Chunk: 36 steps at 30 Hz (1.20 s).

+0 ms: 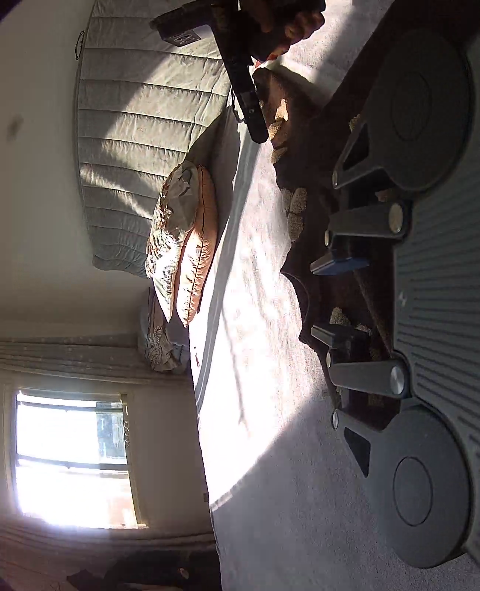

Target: Fold clothes

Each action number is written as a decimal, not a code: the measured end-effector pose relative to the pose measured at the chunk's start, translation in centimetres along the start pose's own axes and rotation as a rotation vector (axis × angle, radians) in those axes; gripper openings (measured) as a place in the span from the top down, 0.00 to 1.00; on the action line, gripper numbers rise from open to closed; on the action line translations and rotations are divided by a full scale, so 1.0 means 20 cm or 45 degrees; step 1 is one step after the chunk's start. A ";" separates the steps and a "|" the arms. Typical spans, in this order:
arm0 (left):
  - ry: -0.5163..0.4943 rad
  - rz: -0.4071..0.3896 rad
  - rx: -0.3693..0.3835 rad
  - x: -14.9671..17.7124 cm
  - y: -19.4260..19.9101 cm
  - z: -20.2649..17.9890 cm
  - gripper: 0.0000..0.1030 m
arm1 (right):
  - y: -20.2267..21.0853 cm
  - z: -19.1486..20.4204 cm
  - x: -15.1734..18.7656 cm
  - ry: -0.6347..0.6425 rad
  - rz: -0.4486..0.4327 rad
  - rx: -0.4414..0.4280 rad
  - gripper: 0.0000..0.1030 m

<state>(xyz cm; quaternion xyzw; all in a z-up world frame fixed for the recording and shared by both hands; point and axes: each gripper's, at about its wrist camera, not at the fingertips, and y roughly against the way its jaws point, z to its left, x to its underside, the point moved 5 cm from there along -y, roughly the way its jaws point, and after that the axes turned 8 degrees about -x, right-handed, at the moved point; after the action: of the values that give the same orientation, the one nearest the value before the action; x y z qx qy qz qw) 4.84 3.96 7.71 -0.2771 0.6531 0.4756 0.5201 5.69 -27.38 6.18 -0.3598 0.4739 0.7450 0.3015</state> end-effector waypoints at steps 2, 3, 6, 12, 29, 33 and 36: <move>0.107 0.003 -0.060 -0.02 0.03 0.07 0.55 | -0.02 0.01 0.01 -0.030 0.022 -0.044 0.06; 0.162 0.008 -0.083 -0.02 0.05 0.10 0.54 | -0.03 0.01 0.02 -0.048 0.034 -0.073 0.05; 0.342 0.079 -0.124 -0.01 0.05 0.20 0.53 | -0.08 0.03 0.06 -0.117 0.083 -0.187 0.04; 0.485 0.159 -0.013 0.02 0.03 0.21 0.52 | -0.25 -0.04 0.20 -0.461 0.174 -0.287 0.04; 0.598 0.254 -0.079 0.09 -0.01 0.20 0.39 | -0.18 0.30 0.09 0.052 -0.088 -0.280 0.91; 0.730 0.246 -0.097 0.09 0.02 0.28 0.39 | 0.20 0.45 -0.09 0.384 -0.421 -0.414 0.91; 0.828 0.241 -0.059 0.10 0.04 0.33 0.39 | 0.37 0.48 -0.08 0.577 -0.429 -0.582 0.88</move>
<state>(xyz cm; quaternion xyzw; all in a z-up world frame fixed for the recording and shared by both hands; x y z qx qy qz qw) 6.35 10.62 5.99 -0.3641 0.7967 0.4232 0.2315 -1.74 -21.43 13.91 -0.6468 0.2840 0.6730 0.2192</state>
